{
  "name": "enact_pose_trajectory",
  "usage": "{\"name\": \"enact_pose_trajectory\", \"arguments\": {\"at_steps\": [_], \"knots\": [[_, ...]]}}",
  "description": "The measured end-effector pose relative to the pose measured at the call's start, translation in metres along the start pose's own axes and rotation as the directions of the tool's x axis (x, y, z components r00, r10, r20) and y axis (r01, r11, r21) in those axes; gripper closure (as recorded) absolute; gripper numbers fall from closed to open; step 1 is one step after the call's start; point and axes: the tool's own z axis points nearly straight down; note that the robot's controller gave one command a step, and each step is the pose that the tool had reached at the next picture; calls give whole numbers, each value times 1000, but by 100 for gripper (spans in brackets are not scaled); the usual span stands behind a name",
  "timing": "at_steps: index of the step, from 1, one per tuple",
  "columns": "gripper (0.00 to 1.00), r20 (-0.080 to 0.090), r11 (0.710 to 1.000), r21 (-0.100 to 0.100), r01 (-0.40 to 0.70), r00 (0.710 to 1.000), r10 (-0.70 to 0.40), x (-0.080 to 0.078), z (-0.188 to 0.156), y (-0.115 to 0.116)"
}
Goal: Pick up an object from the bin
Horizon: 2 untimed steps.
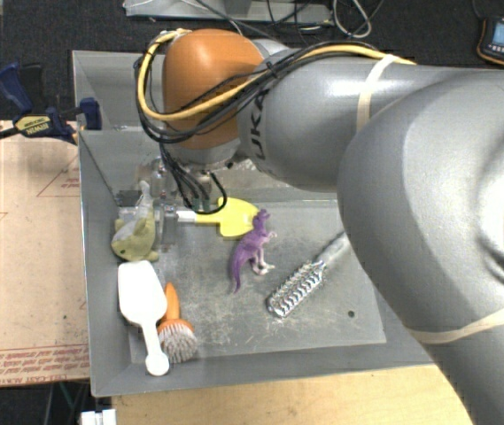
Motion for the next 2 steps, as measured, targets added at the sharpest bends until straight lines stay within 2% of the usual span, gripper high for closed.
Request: {"name": "enact_pose_trajectory", "arguments": {"at_steps": [1,2], "knots": [[0,8,1000,-1,-4,1000,4,-2,-6,-1],[0,7,866,0,501,866,-501,1,11,25]]}}
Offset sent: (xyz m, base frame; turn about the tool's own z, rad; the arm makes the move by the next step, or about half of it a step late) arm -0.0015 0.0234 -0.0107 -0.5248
